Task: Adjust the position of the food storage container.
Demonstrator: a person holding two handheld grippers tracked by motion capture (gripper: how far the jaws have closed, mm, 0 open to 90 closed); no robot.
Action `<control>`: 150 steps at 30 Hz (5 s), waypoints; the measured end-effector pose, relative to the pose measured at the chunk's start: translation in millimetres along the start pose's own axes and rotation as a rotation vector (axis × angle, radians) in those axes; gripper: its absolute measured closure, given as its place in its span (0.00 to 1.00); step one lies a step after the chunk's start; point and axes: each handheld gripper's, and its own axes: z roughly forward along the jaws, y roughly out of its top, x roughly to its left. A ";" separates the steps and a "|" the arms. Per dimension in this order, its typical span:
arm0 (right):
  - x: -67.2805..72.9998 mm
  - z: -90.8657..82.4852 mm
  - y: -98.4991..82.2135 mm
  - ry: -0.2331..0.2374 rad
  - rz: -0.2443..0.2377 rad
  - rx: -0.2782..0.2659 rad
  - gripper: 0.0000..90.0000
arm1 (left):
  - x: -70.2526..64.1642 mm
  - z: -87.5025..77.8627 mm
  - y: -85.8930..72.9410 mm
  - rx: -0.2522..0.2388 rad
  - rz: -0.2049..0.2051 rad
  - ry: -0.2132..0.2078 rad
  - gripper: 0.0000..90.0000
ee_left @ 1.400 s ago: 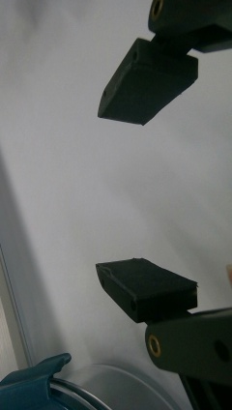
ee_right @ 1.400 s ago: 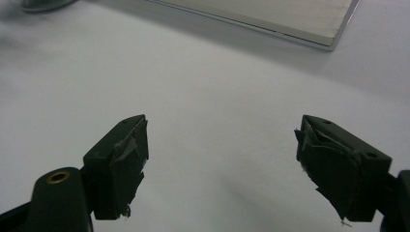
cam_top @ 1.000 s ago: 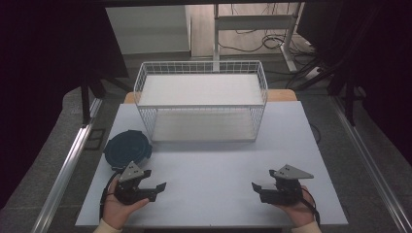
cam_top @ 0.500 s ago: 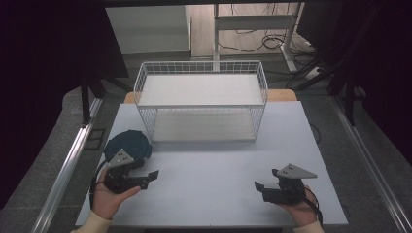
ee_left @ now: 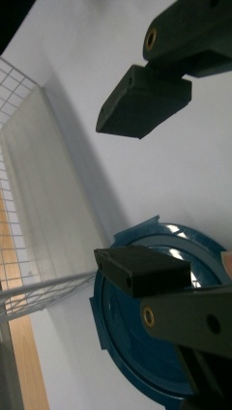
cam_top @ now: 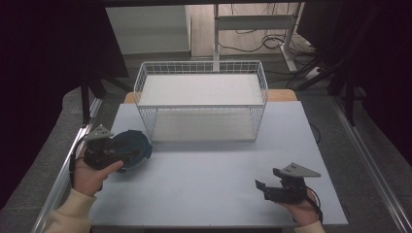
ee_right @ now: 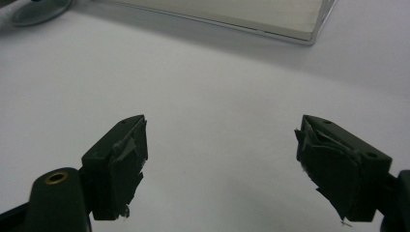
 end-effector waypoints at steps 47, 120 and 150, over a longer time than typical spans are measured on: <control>-3.4 6.7 -3.7 -0.013 -0.022 0.027 0.21 | 151.9 110.9 13.2 0.297 -0.226 0.222 1.00; 4.9 2.3 -1.2 -0.021 -0.032 0.005 0.21 | 80.5 17.8 -91.0 0.244 -0.104 0.018 1.00; 6.1 1.7 0.5 -0.010 -0.002 0.002 0.20 | 46.0 21.4 -106.4 0.271 -0.113 -0.060 1.00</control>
